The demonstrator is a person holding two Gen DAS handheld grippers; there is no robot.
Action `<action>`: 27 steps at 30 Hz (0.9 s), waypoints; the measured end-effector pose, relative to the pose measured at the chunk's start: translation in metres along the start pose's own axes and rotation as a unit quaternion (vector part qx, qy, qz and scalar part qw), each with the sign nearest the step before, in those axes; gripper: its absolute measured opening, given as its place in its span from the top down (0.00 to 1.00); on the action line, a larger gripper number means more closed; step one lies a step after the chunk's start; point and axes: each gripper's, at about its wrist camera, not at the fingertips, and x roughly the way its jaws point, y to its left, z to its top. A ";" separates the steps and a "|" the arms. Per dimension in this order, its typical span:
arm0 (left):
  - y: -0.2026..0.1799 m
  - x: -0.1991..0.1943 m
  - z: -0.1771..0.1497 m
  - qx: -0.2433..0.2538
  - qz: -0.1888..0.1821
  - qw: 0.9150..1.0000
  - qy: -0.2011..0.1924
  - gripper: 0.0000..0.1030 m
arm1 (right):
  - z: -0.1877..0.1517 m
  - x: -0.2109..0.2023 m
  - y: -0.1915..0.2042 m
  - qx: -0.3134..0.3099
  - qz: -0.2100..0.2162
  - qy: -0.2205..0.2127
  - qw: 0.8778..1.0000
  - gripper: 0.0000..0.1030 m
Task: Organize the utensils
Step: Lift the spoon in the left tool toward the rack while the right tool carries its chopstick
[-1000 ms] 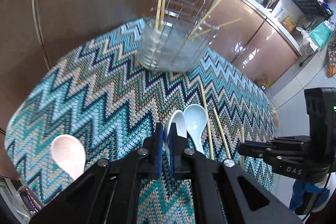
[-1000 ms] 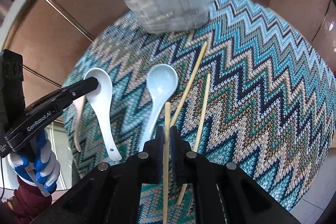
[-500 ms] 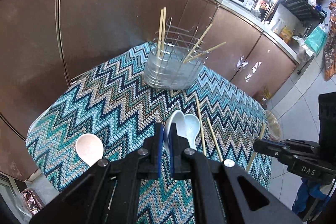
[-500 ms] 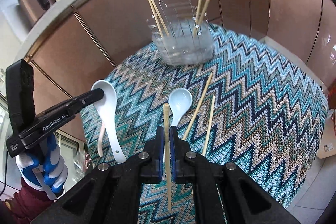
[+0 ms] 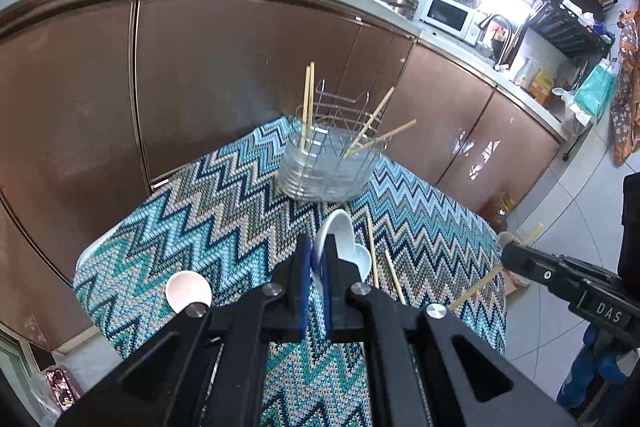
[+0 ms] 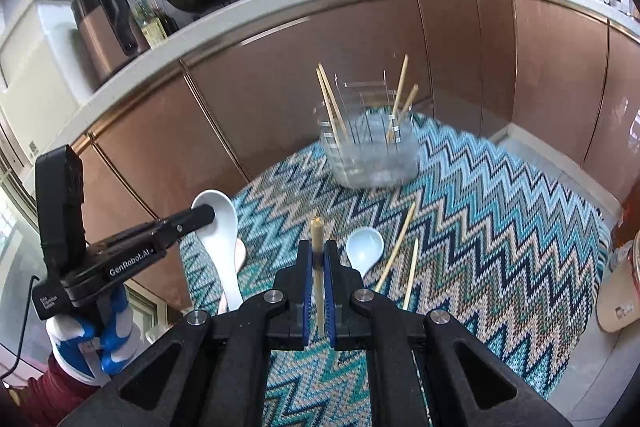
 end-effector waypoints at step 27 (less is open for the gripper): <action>0.017 -0.011 0.075 -0.044 0.003 0.995 -0.085 0.96 | 0.080 -0.014 0.001 -0.028 0.015 -0.105 0.994 0.94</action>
